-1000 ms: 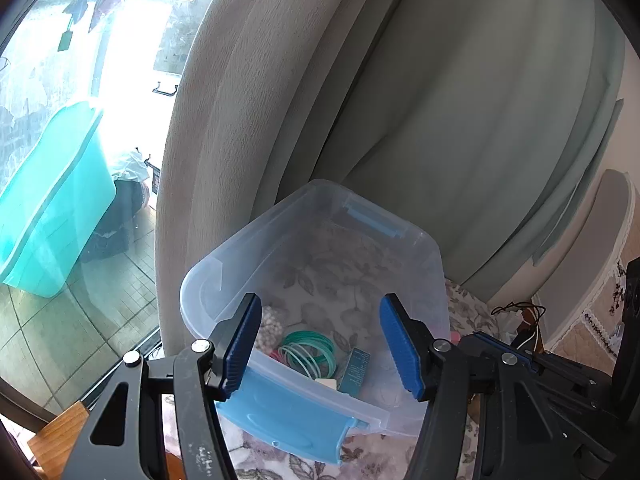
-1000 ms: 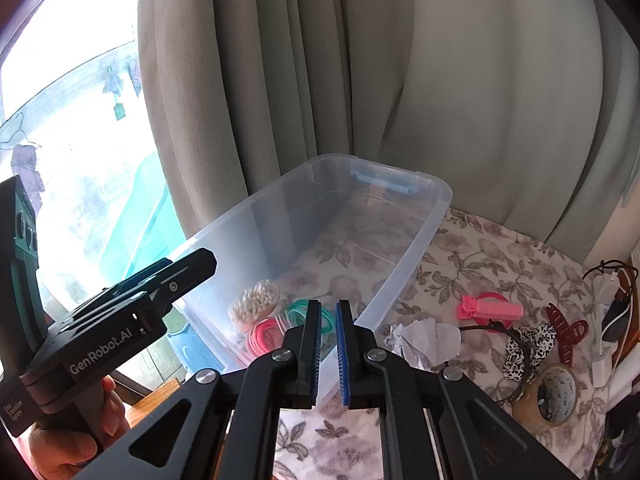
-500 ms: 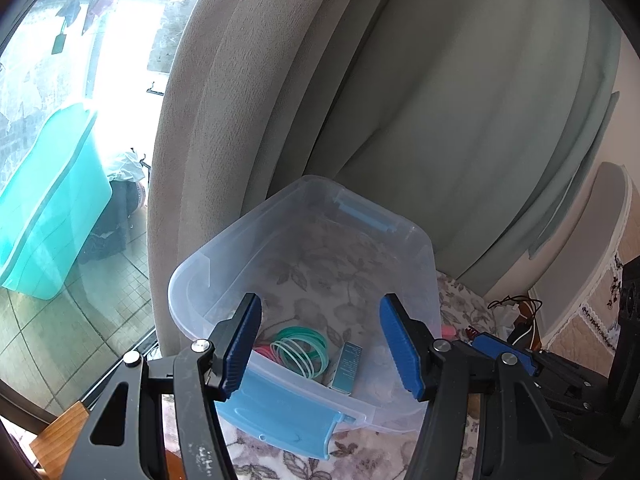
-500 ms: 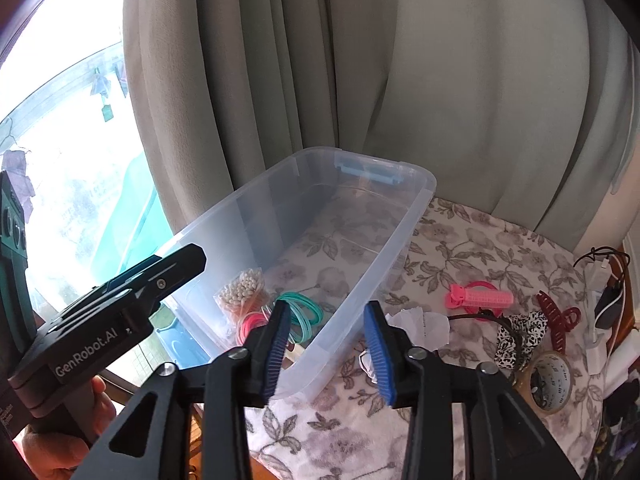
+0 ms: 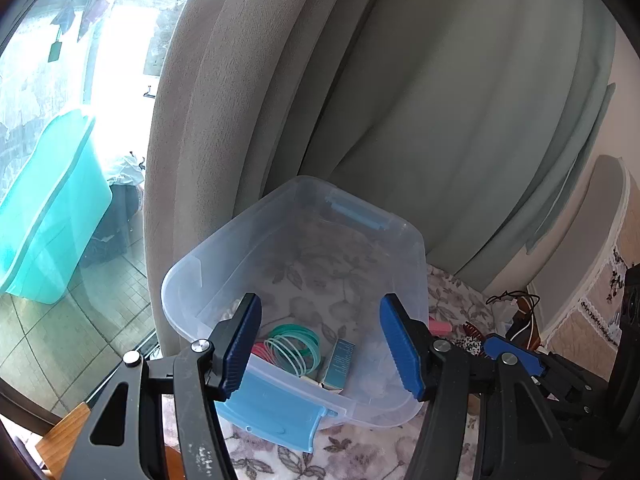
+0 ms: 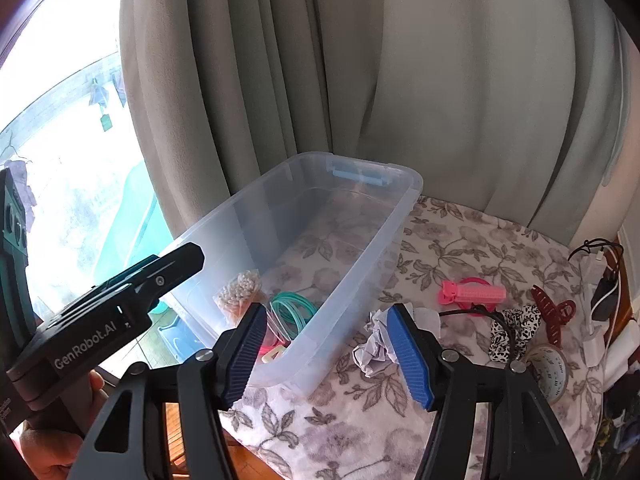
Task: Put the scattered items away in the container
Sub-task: 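Move the open right tool toward the crumpled white tissue beside the box, then grasp the black studded headband with the left tool while the right tool grasps the brown tape roll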
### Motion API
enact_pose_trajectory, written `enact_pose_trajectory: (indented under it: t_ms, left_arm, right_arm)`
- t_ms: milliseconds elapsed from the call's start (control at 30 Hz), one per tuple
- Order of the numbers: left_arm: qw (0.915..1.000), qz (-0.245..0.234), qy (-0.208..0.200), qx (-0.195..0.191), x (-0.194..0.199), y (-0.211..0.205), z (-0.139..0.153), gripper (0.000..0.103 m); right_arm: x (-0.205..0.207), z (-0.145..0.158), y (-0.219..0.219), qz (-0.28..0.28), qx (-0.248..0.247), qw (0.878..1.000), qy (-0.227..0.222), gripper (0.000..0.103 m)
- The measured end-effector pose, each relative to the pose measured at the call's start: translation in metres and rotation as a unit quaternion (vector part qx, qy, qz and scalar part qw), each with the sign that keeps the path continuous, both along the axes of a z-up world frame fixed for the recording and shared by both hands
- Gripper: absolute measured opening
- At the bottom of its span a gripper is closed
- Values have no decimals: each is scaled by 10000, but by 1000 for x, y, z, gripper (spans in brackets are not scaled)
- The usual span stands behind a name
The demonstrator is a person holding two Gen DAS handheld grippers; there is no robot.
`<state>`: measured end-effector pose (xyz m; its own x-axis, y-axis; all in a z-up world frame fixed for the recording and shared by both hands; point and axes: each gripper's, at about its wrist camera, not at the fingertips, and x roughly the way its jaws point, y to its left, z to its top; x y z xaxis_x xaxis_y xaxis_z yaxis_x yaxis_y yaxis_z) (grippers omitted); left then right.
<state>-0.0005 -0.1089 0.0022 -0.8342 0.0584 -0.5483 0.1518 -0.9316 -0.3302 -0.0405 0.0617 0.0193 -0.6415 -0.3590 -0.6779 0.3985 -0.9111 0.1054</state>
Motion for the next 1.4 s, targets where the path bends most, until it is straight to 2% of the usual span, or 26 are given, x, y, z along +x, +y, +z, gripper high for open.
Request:
enact_pose_trajectory:
  t_ms: [100,267,400,500,667,833,1133,1233,1333,1400]
  left_arm:
    - [10000,-39,-8,-53,2,5,4,63]
    - [9998,-86,-75,-137,2,17,9,63]
    - [9990,-178,-170,-376,1,33,12,63]
    - [9978,-314,-229,-531,-1,50,14,63]
    - [9955,-661,-193,-651,2,82,22,72]
    - [9906,-994,-229,-908,-2,125,23,76]
    - [9831,-1187,-482,-1306,-18,190,7,76]
    - [9813,-1272,-559,-1335,-23,205,-2,76]
    - [9787,-1463,-790,-1201,-30,216,-15,76]
    - [9773,-1521,-740,-1277,-30,224,-20,76]
  right_arm:
    - [1,2,10,-96,-155,9998,-39,76]
    - [1,0,34,-342,-536,9976,-291,76]
    - [5,1,56,-570,-734,9951,-340,77]
    - [8,-1,77,-754,-928,9922,-359,86]
    - [20,1,119,-1030,-1328,9856,-193,99]
    - [33,-2,161,-1294,-1514,9800,-56,103]
    - [48,-21,231,-1983,-1503,9686,23,103]
    - [48,-30,249,-2204,-1448,9646,-2,103]
    - [48,-39,266,-2327,-1530,9604,-5,103]
    - [49,-44,274,-2379,-1608,9579,52,103]
